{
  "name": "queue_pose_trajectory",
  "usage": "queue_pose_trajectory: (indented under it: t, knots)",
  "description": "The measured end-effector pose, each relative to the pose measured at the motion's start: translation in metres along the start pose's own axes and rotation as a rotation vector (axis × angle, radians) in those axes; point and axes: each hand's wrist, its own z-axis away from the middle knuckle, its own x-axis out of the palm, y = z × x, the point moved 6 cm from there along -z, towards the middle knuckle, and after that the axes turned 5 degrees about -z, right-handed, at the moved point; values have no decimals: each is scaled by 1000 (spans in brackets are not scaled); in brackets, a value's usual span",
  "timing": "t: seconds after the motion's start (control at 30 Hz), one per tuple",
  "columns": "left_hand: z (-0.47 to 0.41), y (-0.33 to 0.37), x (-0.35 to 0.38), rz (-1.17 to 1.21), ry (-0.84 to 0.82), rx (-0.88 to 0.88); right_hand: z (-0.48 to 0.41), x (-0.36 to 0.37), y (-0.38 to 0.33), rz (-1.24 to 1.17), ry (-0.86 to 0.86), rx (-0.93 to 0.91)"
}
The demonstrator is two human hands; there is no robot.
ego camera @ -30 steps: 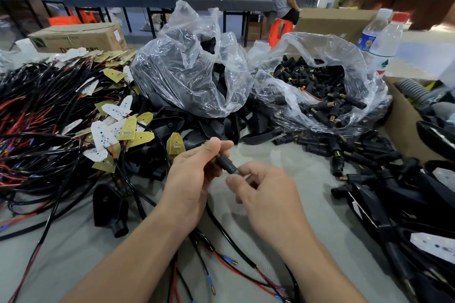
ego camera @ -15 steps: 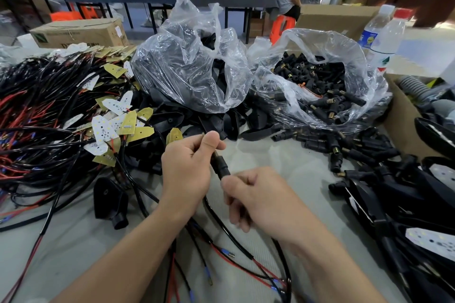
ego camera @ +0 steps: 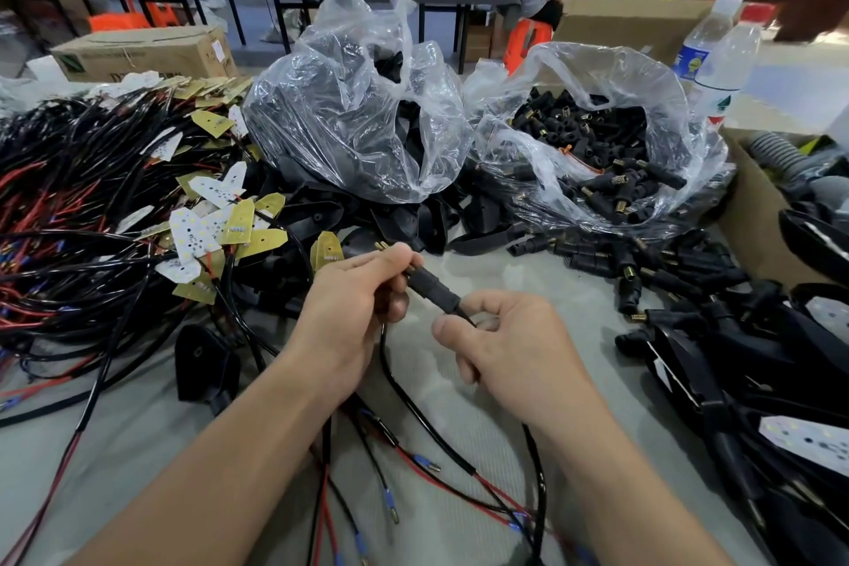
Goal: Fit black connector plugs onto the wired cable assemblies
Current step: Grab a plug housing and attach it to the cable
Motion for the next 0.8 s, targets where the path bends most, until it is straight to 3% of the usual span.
queue_pose_trajectory:
  t: [0.1,0.17,0.27,0.37,0.53,0.8]
  knots:
    - [0,3,-9,-2,104,42,4,-3,-1,-150,-60,44]
    - [-1,2,-14,35,139,36,6,-5,-2,-110,-48,10]
    - [-1,3,-12,100,79,8,5,-6,-6,-2,46,-92]
    - [0,10,-6,78,-20,38,2,-8,-7,-72,72,-144]
    - [2,-1,1,38,53,-2,-2,-6,-8,-113,27,-199]
    - [6,-1,10,26,-6,58,4,-12,-16,223,86,-244]
